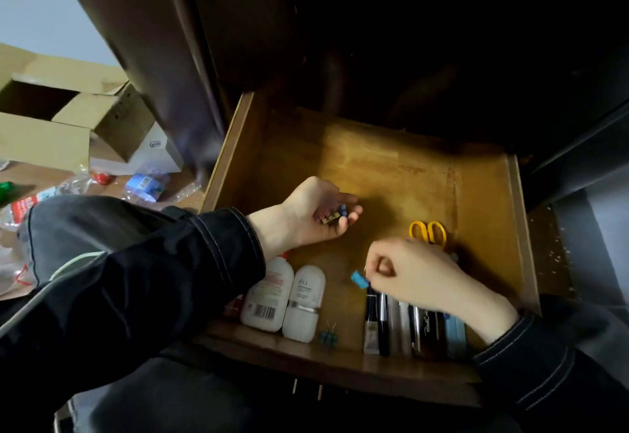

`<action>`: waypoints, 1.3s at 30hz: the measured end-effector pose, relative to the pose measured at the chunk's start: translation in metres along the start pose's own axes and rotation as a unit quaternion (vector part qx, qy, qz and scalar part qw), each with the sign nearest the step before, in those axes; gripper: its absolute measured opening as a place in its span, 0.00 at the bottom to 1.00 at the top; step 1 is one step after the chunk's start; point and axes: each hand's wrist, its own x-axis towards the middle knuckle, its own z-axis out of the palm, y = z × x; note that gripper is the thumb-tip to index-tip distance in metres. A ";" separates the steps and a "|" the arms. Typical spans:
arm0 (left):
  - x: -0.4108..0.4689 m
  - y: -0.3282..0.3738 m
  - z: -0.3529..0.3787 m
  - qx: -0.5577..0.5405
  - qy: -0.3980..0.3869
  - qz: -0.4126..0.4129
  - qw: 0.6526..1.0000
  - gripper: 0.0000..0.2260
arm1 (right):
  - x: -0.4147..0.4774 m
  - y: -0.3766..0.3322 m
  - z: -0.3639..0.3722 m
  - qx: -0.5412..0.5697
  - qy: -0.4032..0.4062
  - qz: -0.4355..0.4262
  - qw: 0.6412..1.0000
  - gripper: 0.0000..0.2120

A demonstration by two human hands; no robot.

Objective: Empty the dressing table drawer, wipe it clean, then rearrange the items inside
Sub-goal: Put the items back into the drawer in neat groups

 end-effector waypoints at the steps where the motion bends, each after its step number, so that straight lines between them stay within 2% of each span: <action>1: 0.000 0.000 0.000 0.002 -0.003 -0.003 1.000 0.13 | -0.001 -0.004 0.003 -0.010 -0.030 -0.018 0.999 0.04; 5: 0.001 0.000 0.000 0.008 -0.011 -0.003 1.000 0.12 | -0.002 -0.016 0.013 -0.024 -0.125 -0.061 0.990 0.04; 9: 0.000 -0.001 0.000 0.015 -0.014 -0.001 1.000 0.11 | 0.003 -0.021 0.024 -0.068 -0.174 -0.094 0.978 0.03; 16: -0.001 -0.001 0.001 0.016 -0.013 -0.001 1.000 0.12 | 0.006 -0.024 0.037 -0.126 -0.165 -0.121 0.971 0.05; 24: -0.002 0.000 0.002 0.014 -0.007 0.001 1.000 0.13 | 0.009 -0.021 0.044 -0.095 -0.181 -0.096 0.974 0.07; 32: -0.003 0.000 0.002 0.011 0.002 0.006 1.000 0.12 | 0.011 -0.031 0.046 -0.053 -0.125 -0.129 0.982 0.09; 39: -0.005 0.001 0.003 0.007 0.011 0.004 1.000 0.12 | 0.010 -0.033 0.048 -0.051 -0.168 -0.143 0.974 0.06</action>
